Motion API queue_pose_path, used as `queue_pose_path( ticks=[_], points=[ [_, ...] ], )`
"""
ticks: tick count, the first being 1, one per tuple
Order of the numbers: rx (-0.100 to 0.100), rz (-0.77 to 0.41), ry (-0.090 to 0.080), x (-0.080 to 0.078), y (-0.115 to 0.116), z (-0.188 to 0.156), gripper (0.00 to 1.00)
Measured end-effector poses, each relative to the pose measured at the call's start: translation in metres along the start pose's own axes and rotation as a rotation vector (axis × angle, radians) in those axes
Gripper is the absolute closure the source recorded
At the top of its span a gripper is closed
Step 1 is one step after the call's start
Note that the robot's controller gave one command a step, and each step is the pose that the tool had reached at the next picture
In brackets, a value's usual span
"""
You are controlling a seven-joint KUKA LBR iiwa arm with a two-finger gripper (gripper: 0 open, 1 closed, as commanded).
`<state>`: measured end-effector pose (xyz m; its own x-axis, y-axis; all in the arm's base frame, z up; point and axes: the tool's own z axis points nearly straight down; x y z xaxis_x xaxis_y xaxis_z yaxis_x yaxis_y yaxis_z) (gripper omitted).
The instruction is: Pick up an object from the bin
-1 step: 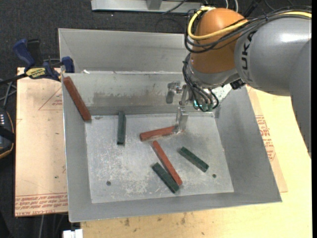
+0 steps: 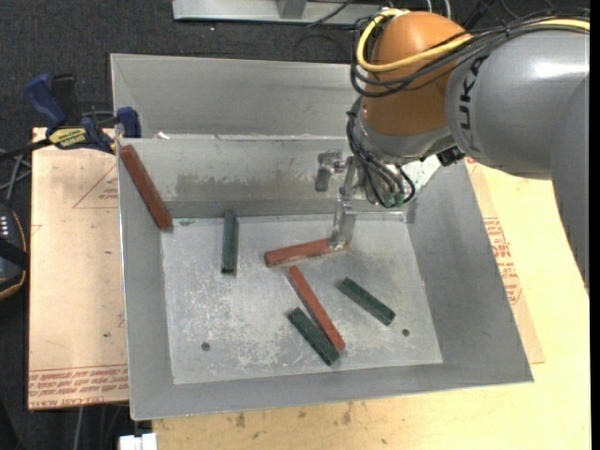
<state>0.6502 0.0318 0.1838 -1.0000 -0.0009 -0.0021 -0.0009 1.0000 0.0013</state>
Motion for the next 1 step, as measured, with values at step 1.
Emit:
queue_pose_path(
  ticks=[1],
  points=[
    [0.0,-0.075,-0.004,0.005,-0.0122,0.0678,0.0]
  ],
)
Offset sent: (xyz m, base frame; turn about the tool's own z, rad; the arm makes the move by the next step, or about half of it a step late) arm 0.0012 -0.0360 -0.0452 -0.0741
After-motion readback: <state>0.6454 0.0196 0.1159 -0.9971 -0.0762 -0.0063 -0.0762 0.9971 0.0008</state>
